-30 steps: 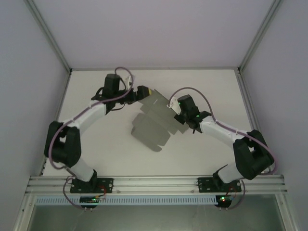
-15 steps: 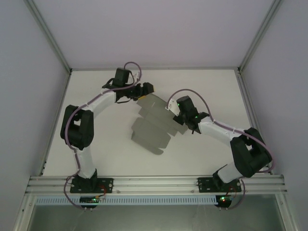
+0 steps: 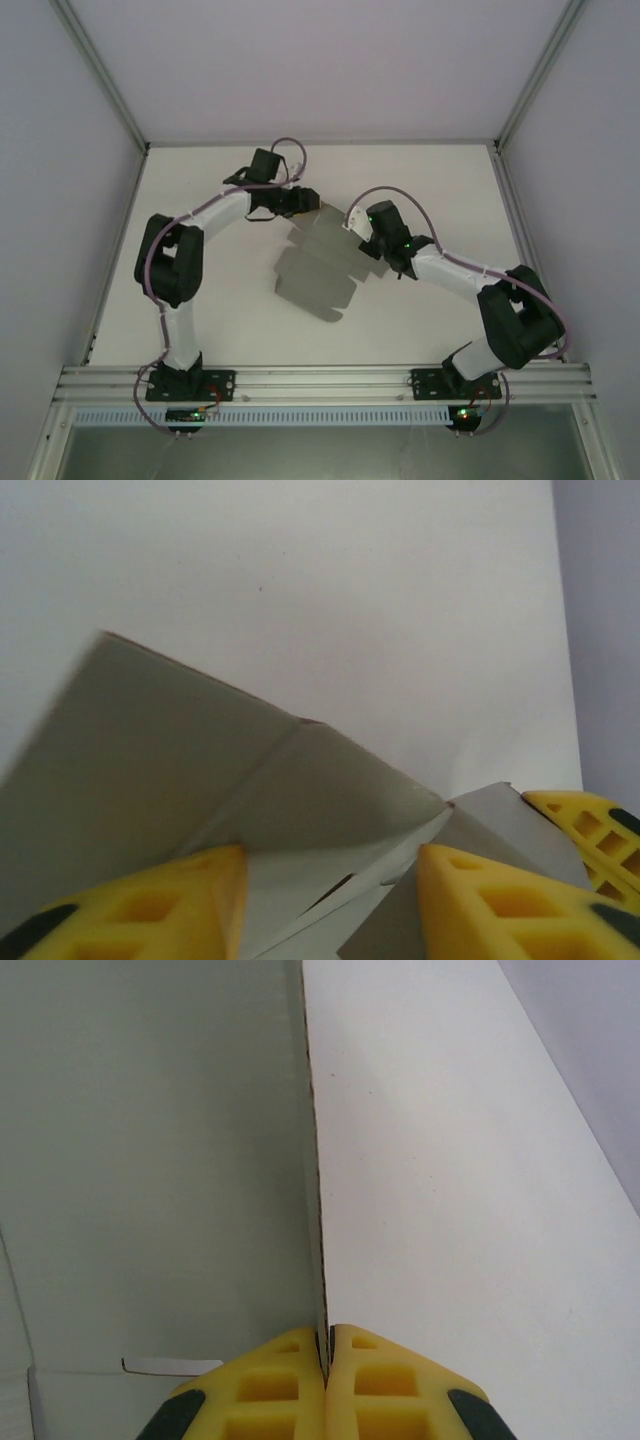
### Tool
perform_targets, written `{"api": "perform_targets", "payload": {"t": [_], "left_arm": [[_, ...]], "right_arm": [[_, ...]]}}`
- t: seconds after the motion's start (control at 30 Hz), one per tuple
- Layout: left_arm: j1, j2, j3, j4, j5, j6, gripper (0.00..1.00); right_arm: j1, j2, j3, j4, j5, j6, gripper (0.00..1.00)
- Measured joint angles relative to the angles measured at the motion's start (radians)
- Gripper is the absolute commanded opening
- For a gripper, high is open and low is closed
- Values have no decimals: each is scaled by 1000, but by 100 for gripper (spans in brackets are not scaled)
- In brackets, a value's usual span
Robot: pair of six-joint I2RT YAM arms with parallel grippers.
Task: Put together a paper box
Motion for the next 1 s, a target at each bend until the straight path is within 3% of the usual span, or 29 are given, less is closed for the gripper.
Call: {"api": "perform_targets", "payload": {"t": [0.23,0.43,0.6,0.83,1.0], "left_arm": [[-63,1,89,-85,-163,68,70],[-70,1,92,-103,-222,76,81],[-66,-33,52,-99,-241,83,100],[-25,-309,-185,-88,-259,81,100],[67,-495,-335,-93,-338,70,100]], "right_arm": [[14,0,-1,-1,33,-14,0],[24,0,-1,-8,56,-14,0],[29,-11,0,-23,79,-14,0],[35,-70,2,-44,82,-18,0],[31,-94,2,-60,91,-17,0]]}}
